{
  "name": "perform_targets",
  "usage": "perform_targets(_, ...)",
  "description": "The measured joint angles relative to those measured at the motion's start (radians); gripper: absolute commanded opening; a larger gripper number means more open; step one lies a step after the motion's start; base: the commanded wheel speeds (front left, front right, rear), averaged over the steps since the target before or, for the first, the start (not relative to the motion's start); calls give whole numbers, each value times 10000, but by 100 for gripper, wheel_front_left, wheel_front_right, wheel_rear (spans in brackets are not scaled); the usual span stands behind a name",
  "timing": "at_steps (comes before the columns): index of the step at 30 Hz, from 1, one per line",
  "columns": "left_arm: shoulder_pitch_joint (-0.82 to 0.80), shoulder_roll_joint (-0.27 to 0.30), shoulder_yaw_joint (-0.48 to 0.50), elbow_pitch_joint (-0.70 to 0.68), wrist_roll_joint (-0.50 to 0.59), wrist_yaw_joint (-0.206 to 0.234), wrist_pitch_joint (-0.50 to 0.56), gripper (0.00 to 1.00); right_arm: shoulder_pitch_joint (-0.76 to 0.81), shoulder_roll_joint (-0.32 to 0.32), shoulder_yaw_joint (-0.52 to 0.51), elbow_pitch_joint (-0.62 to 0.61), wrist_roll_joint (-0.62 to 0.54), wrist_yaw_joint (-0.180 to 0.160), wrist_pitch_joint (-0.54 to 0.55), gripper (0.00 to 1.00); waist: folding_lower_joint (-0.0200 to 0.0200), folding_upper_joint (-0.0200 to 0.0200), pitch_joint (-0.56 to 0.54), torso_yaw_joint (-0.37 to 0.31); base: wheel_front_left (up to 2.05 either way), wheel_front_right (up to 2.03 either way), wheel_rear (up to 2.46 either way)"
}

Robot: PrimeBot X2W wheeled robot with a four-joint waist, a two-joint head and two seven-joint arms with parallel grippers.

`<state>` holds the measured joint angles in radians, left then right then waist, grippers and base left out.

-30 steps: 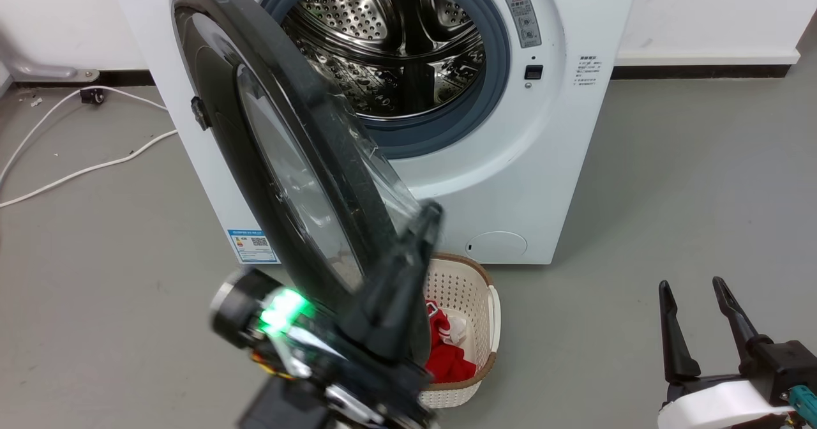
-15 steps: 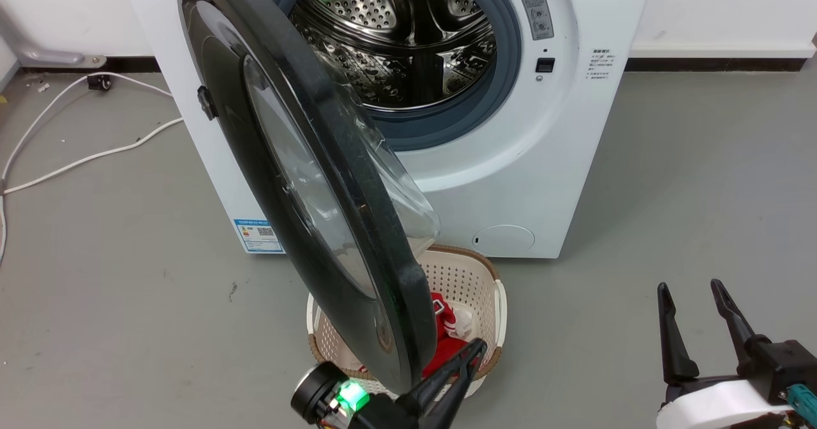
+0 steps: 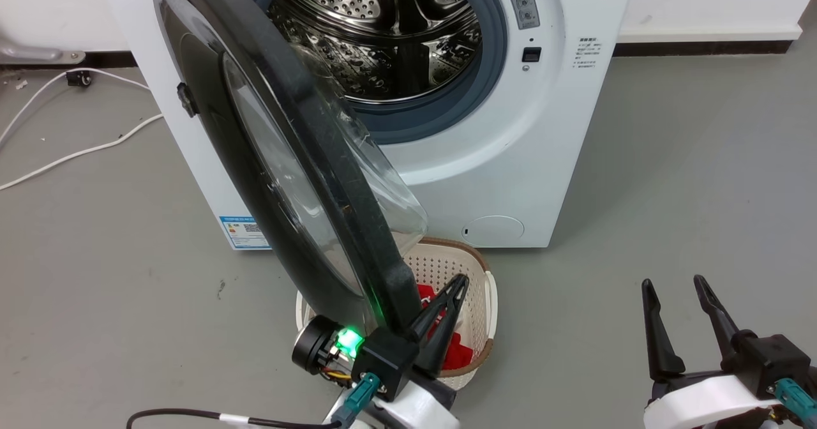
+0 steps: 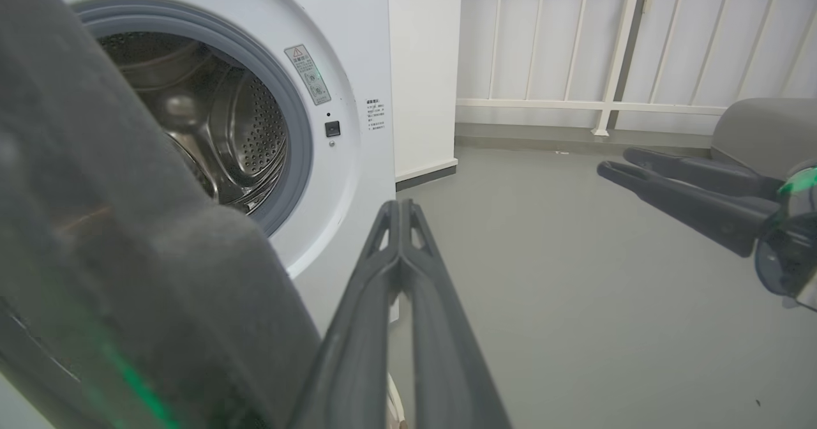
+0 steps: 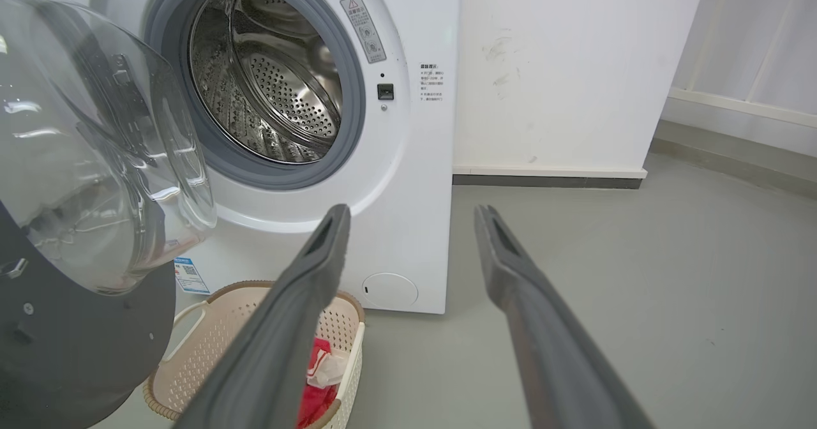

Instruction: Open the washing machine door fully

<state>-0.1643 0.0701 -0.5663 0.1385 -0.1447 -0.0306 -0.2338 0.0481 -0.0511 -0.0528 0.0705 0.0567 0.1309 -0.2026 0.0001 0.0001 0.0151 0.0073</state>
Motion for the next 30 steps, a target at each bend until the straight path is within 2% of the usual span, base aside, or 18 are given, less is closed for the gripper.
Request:
perform_targets(16,-75,-257,215,742,-439,941,-196,0,-96,0,274,232,343,0,-38,100,0,0,-32,-92,0,0,0)
perform_targets(30,1157,123,539,-779,-610,1904,345,0,41,0,376,311,646,0,-96,100,-1,0,-162,433,0,0,0)
